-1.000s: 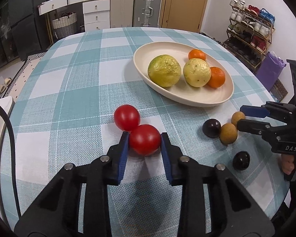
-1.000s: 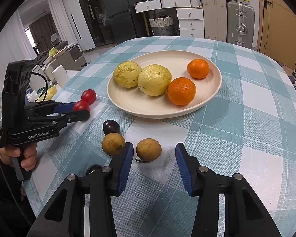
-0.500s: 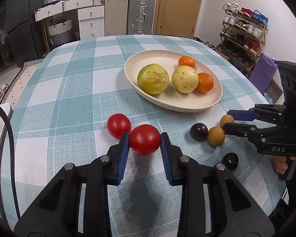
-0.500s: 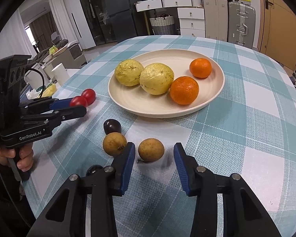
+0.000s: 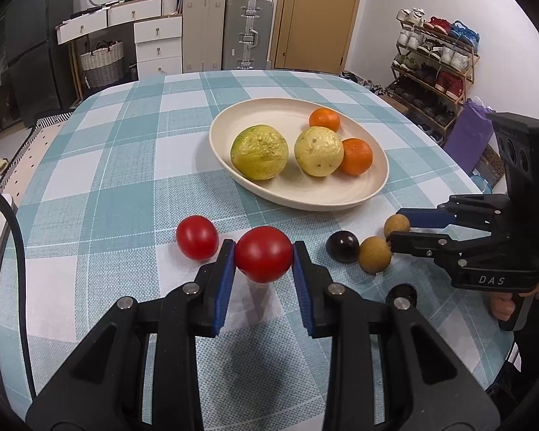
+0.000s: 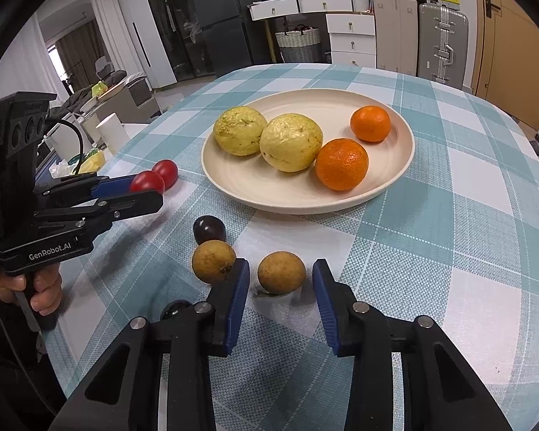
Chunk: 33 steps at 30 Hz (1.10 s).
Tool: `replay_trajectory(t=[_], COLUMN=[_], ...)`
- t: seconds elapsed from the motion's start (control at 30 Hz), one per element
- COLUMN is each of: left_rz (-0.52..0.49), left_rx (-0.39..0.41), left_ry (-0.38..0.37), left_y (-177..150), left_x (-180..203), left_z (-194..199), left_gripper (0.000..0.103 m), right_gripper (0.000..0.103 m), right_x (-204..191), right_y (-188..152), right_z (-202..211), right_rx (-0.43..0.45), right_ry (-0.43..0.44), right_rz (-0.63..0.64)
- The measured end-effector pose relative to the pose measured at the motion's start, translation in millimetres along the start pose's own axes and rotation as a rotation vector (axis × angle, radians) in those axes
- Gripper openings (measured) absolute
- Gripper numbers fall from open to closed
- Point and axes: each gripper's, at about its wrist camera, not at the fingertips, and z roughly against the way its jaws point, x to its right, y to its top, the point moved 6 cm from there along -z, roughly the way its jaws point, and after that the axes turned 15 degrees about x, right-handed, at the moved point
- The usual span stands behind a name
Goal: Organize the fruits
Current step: 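Grasp a red tomato with the left gripper while the right grasps a brown fruit, then carry the tomato in the left gripper over the plate while the right carries the brown fruit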
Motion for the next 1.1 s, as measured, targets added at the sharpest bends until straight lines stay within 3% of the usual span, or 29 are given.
replay_trajectory(t=[0.2,1.1], left_rz=[-0.002,-0.01], left_rx=[0.004,0.075], left_ry=[-0.005,-0.028], left_y=[1.4,30.8], left_x=[2.9,15.0], left_z=[-0.4,-9.0], left_gripper=[0.029,0.029], right_gripper=[0.028,0.028], right_x=[-0.2,14.8], right_y=[0.1,25.3], right_z=[1.6,21.6], right_rx=[0.005,0.116], right_ry=[-0.006,-0.04], right_rz=[0.011,-0.038])
